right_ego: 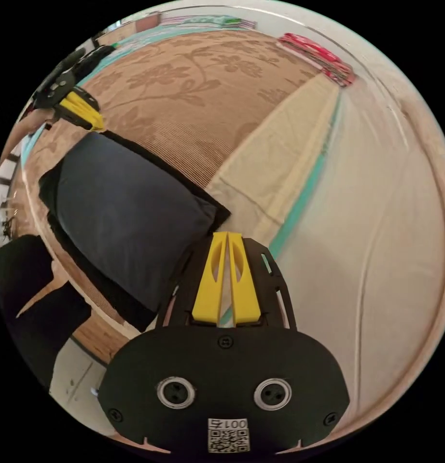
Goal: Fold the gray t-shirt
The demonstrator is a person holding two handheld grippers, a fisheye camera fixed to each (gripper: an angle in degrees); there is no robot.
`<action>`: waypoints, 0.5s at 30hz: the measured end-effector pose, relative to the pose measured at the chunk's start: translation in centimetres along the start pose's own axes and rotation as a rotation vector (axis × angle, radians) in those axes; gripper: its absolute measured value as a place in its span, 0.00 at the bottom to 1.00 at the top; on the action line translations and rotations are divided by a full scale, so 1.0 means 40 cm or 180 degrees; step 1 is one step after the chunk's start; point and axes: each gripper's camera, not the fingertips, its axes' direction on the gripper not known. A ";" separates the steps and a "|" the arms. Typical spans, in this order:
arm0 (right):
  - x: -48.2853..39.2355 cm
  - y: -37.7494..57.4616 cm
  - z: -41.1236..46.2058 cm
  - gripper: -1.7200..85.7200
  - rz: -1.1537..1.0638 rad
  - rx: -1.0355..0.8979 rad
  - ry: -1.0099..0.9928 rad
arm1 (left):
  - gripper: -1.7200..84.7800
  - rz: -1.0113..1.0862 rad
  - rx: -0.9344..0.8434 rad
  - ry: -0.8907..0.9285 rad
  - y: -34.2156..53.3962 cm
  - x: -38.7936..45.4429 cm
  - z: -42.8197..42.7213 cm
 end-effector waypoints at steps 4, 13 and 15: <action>-0.103 0.069 -0.073 0.03 0.0217 0.0149 -0.0590 | 0.01 -0.0421 0.0631 0.0588 0.201 0.042 -0.139; -0.384 0.119 -0.062 0.02 0.0600 0.0267 -0.0239 | 0.01 -0.0928 0.0630 0.0722 0.542 0.156 -0.190; -0.423 0.128 -0.139 0.02 0.0843 0.0052 0.0054 | 0.01 -0.1365 0.0730 0.0463 0.648 0.125 -0.260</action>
